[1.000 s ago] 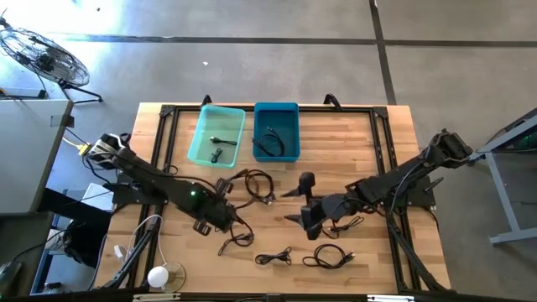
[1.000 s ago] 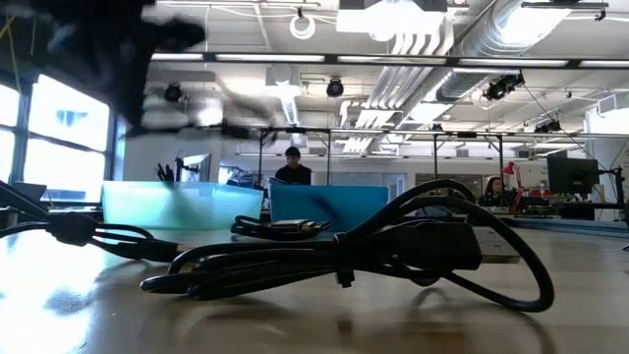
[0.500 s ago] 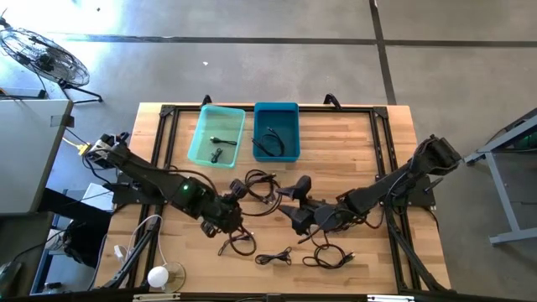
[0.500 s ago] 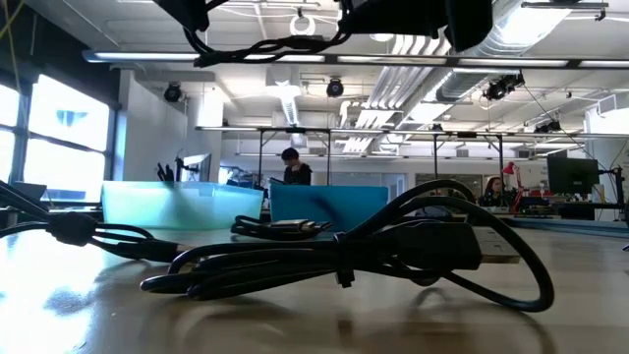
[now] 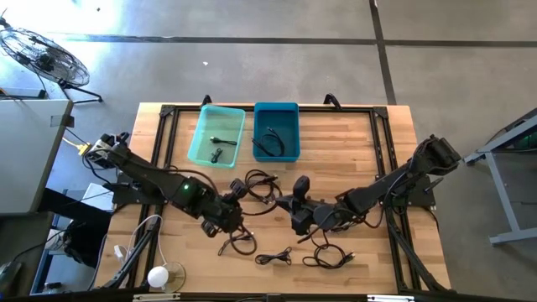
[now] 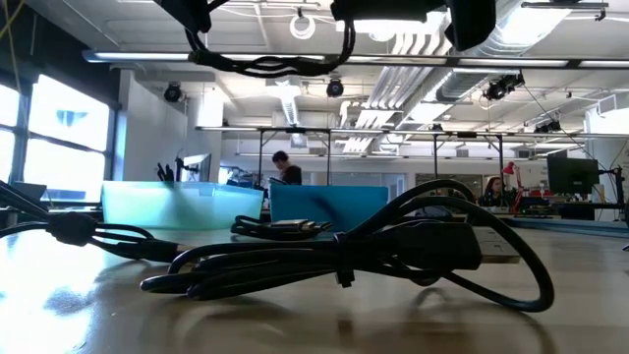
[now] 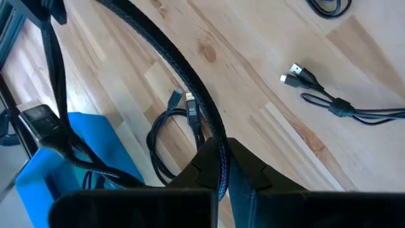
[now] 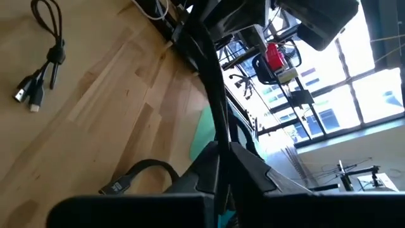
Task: Pick & Place USB Port
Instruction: Put the black HDMI cable into the blue bin
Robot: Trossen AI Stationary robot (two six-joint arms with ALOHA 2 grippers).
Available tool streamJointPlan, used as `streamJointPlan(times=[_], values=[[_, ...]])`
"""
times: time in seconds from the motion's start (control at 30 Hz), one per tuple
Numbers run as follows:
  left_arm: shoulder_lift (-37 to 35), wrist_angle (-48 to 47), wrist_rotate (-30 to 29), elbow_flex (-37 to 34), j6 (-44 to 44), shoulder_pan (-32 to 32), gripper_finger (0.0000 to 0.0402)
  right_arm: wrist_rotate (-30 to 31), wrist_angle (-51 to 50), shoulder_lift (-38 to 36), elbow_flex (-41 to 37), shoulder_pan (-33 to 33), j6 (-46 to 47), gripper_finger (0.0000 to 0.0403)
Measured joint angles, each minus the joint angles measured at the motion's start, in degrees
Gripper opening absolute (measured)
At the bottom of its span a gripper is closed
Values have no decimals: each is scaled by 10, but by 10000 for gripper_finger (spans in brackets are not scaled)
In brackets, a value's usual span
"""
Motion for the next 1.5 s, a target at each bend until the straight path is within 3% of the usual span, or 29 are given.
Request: streamJointPlan(times=[0.17, 0.47, 0.67, 0.87, 1.03, 1.23, 1.4, 1.5], values=[[0, 3, -11, 0, 0, 0, 13, 11, 8, 0, 0, 0, 6, 9], [0, -8, -42, 6, 0, 0, 110, 54, 9, 0, 0, -1, 12, 6], [0, -78, -60, 61, 1, 0, 155, 81, -24, 0, 0, -22, 34, 3], [0, -177, -213, 165, -14, -8, 158, 83, -100, 0, 0, -69, 119, 3], [0, -249, -341, 197, -31, -29, 156, 135, -93, -1, 0, -109, 104, 3], [-1, -321, -347, 189, -112, -26, 156, 154, -53, -3, 0, -197, 78, 3], [-1, -345, -367, 149, -139, -27, 156, 108, -47, -3, 0, -279, 135, 3], [0, -344, -369, 128, -142, -26, 156, 50, -50, -3, 0, -320, 185, 3]])
